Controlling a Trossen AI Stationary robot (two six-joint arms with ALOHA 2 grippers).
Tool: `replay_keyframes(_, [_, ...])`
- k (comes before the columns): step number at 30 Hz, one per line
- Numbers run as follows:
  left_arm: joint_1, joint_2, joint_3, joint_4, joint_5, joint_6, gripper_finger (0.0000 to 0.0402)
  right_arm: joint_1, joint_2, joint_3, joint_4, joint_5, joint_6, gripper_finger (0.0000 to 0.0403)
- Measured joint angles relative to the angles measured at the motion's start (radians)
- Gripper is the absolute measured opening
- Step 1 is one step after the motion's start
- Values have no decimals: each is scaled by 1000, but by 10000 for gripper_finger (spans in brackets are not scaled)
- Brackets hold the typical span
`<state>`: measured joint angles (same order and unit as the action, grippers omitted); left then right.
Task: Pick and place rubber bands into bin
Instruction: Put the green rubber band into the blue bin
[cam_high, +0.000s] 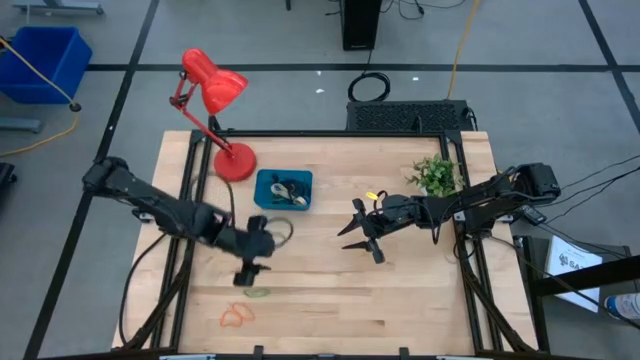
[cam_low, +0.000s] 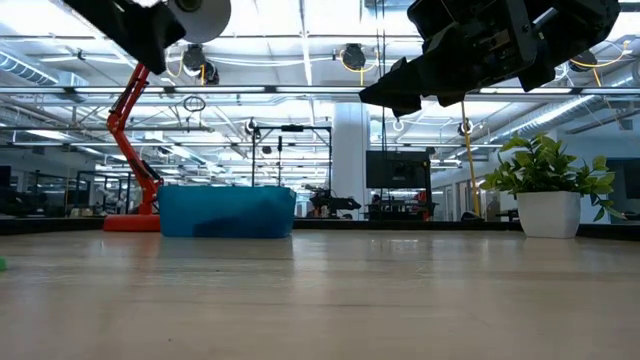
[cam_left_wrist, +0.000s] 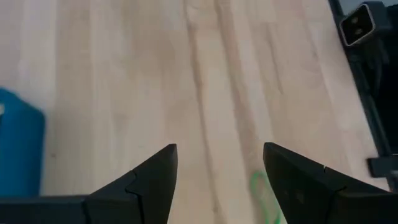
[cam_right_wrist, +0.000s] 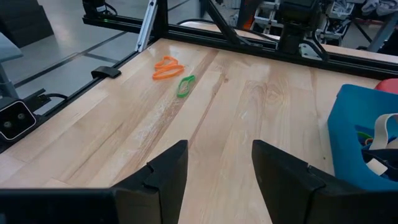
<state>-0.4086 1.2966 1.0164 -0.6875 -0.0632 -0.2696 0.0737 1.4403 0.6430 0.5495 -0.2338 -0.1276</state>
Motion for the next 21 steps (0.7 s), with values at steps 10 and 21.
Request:
replay_keyframes(10, [-192, 224, 0, 91, -120, -196, 246, 0, 0, 0, 2, 0, 0, 174])
replay_keyframes(21, [-269, 407, 0, 113, -68, -527, 246, 0, 0, 0, 8, 0, 0, 172])
